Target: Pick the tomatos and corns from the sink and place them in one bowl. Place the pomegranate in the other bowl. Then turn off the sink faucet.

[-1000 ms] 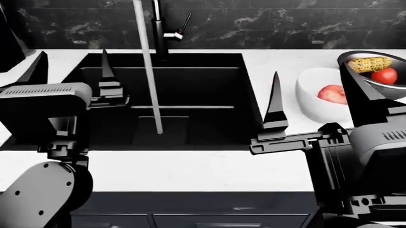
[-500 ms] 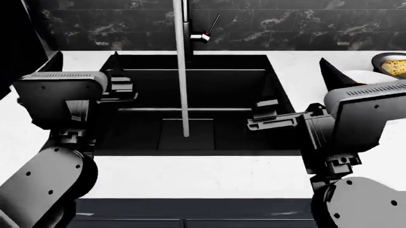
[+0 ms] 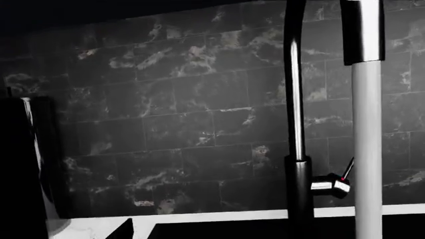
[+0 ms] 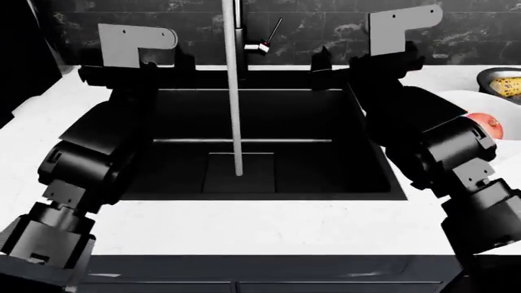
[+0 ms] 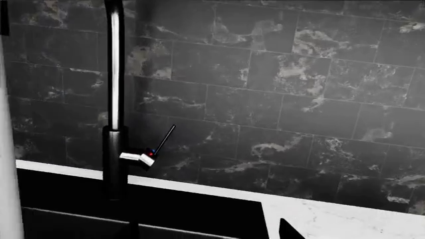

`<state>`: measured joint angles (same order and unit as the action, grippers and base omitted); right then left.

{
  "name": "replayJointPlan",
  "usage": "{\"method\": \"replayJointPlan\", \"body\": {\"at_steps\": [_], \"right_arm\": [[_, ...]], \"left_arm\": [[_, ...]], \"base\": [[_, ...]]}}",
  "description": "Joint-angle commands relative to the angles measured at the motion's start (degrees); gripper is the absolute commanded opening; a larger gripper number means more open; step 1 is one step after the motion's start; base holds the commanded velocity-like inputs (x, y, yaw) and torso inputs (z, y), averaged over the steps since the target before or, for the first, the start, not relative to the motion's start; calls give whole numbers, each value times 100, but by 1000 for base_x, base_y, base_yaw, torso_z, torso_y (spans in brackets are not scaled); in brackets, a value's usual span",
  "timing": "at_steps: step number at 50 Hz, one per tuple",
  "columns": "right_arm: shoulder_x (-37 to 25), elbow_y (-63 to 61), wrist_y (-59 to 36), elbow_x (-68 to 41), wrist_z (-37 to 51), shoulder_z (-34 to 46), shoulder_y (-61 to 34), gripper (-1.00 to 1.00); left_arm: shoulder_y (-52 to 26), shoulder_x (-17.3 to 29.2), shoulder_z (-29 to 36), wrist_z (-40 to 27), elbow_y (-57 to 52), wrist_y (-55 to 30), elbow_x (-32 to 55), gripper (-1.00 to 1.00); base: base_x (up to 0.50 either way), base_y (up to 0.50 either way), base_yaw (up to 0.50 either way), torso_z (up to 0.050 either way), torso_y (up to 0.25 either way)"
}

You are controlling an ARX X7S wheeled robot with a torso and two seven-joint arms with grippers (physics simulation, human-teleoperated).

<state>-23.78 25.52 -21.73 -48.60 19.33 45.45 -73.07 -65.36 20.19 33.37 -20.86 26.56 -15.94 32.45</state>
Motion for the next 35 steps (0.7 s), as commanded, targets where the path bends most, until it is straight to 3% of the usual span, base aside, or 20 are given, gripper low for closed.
{"method": "replayJointPlan", "body": {"at_steps": [1, 35], "right_arm": [[1084, 2909, 486, 326, -1065, 105, -878, 100], [1015, 2746, 521, 267, -1042, 44, -763, 100]], "left_arm": [[-701, -462, 46, 432, 1558, 224, -136, 100], [-491, -175, 57, 219, 959, 183, -174, 100]], "base": [[129, 0, 0, 0, 0], [497, 0, 0, 0, 1]]}}
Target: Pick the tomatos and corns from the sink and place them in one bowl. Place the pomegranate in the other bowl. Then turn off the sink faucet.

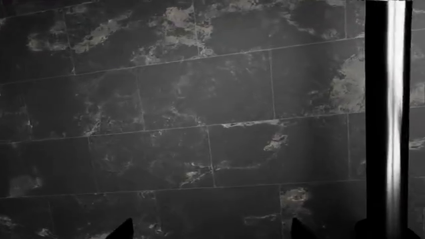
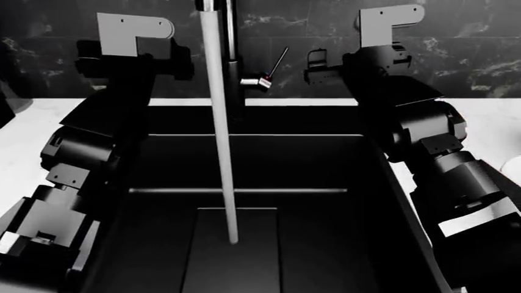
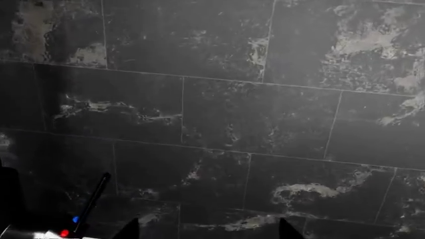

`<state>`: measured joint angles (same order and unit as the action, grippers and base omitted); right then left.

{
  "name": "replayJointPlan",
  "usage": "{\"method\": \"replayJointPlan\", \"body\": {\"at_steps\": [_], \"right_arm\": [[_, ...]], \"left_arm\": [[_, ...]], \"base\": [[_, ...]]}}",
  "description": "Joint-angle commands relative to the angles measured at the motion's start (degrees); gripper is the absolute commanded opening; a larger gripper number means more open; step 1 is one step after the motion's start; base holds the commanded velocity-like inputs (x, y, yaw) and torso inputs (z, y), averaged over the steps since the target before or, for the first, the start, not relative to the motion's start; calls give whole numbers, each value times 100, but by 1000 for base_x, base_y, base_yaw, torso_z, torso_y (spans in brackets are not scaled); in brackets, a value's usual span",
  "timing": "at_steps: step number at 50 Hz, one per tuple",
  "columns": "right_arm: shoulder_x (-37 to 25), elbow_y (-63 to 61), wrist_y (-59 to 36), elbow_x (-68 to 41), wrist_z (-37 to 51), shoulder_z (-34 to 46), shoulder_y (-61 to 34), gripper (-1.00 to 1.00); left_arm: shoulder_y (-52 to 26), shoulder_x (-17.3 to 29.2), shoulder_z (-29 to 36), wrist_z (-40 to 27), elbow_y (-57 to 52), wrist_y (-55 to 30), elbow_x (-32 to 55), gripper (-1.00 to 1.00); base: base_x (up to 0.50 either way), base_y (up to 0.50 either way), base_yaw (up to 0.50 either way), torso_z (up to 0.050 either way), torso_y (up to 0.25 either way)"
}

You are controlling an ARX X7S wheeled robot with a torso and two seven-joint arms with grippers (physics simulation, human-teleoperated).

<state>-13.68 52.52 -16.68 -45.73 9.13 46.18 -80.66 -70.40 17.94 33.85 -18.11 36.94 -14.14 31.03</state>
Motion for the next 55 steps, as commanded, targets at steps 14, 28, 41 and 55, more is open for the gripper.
{"method": "replayJointPlan", "body": {"at_steps": [14, 28, 41, 55], "right_arm": [[55, 126, 89, -16, -93, -31, 44, 100], [505, 1305, 290, 243, -463, 158, -206, 100], [995, 2245, 333, 1669, -1040, -823, -183, 100], [1229, 2245, 654, 3645, -1398, -2486, -101, 100]], "left_arm": [[103, 123, -87, -132, -163, -16, 59, 100], [187, 155, -99, -109, -191, 4, 95, 100], [258, 284, -179, 111, -591, -71, 339, 100], [341, 322, -129, 356, -622, 123, 325, 100]], "base": [[500, 0, 0, 0, 1], [178, 0, 0, 0, 0], [0, 0, 0, 0, 0], [0, 0, 0, 0, 0]]}}
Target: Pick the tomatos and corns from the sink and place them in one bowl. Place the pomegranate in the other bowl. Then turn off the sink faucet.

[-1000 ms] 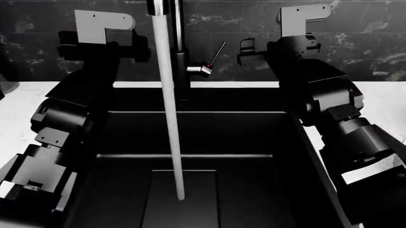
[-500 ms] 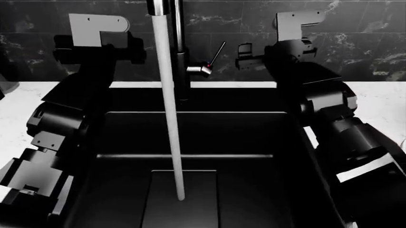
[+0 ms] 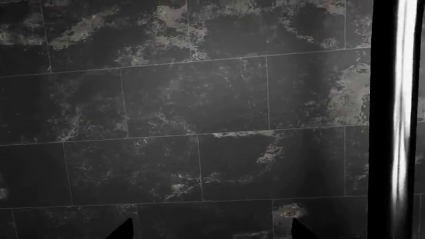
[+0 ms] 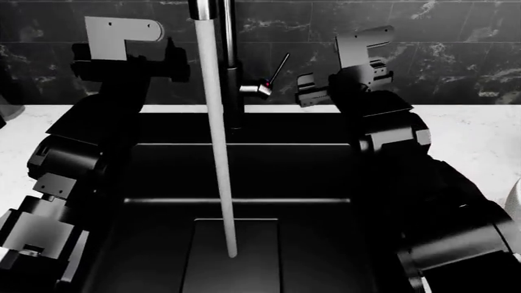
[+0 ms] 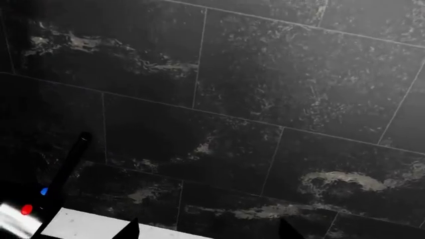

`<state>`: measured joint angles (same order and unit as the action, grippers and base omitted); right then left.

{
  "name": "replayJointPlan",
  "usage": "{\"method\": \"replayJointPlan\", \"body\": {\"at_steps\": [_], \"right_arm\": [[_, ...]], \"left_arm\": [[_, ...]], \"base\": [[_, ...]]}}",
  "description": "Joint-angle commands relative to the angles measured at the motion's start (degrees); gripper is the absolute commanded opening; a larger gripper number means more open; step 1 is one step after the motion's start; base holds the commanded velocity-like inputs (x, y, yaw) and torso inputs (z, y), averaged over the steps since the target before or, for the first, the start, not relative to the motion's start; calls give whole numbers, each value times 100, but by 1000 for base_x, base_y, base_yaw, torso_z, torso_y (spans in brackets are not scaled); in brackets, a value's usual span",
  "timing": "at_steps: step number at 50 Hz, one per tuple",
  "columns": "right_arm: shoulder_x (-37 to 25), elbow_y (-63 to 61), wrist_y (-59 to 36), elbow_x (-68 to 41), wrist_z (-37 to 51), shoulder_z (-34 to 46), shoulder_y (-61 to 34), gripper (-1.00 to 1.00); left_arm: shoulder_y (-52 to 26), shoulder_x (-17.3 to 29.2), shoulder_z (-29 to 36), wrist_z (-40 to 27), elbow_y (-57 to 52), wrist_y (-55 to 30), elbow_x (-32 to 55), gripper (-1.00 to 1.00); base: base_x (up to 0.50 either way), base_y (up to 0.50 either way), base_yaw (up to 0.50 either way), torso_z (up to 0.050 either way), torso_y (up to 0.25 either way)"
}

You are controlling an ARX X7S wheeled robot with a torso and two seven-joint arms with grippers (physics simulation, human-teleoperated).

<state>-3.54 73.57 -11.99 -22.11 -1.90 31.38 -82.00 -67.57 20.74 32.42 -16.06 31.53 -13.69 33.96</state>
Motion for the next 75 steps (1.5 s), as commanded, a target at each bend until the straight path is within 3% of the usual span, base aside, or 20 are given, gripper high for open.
{"method": "replayJointPlan", "body": {"at_steps": [1, 25, 39, 75], "right_arm": [[230, 141, 198, 1365, -308, -1068, 32, 100], [326, 142, 132, 1930, -349, -1543, 31, 100], [322, 142, 147, 2033, -359, -1669, 2, 100], [342, 142, 79, 1858, -349, -1479, -132, 100]], "left_arm": [[66, 44, 18, 163, -77, 89, 30, 100], [83, 57, 163, 393, 80, 178, -75, 100], [81, 69, 135, 384, 80, 175, -47, 100], [95, 38, 98, 599, 395, 434, -38, 100]], "base": [[0, 0, 0, 0, 0], [0, 0, 0, 0, 0], [0, 0, 0, 0, -161], [0, 0, 0, 0, -31]]}}
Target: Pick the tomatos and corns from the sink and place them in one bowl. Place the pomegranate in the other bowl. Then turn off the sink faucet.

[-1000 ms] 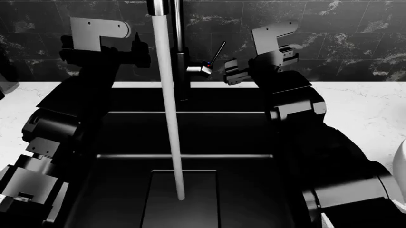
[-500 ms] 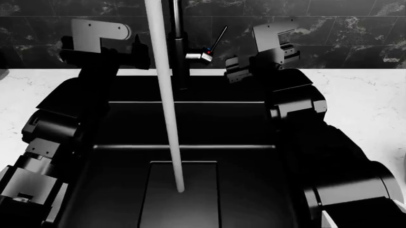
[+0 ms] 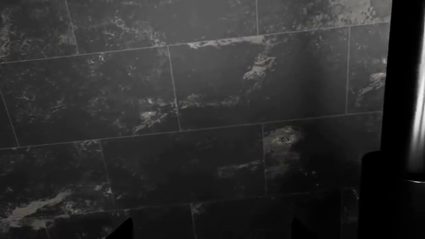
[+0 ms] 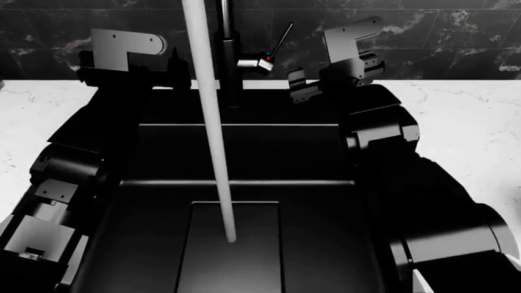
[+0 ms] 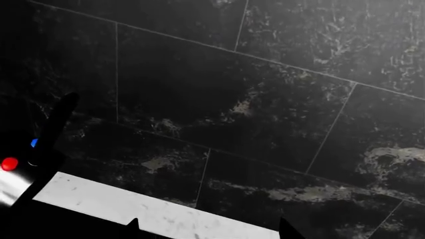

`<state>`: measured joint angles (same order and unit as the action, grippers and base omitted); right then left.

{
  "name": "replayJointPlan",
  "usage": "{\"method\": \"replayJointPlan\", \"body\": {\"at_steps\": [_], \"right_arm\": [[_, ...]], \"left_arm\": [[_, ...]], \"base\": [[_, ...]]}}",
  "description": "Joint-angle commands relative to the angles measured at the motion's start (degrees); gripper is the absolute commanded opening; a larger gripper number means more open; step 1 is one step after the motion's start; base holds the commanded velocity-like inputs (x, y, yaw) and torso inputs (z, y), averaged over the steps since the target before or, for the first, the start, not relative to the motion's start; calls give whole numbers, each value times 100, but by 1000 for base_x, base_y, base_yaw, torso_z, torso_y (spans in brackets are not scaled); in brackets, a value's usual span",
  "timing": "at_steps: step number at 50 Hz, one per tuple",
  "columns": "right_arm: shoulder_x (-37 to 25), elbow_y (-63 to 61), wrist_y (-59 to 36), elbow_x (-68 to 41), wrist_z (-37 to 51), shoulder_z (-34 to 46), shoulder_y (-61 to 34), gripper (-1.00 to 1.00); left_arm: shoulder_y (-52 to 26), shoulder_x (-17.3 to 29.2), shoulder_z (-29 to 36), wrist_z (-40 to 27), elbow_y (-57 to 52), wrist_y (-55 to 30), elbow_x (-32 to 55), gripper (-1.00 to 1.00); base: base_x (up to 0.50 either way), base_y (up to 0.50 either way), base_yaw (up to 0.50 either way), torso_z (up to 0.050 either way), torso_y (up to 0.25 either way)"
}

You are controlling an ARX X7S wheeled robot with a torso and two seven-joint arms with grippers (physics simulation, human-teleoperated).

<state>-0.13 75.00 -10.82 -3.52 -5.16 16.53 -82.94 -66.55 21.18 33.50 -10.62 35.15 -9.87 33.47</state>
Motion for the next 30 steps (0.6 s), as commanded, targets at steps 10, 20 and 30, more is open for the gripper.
{"method": "replayJointPlan", "body": {"at_steps": [10, 20, 30], "right_arm": [[8, -1, -68, -195, -25, 223, -145, 100], [10, -1, -71, -550, 26, 604, -156, 100], [11, -1, -110, -1250, 96, 1419, -295, 100]], "left_arm": [[-35, -40, -24, 158, 229, 168, 5, 100], [-16, -16, 0, 173, 233, 183, -24, 100], [54, 58, -73, 104, 40, 130, 70, 100]], "base": [[0, 0, 0, 0, 0], [0, 0, 0, 0, 0], [0, 0, 0, 0, 0]]}}
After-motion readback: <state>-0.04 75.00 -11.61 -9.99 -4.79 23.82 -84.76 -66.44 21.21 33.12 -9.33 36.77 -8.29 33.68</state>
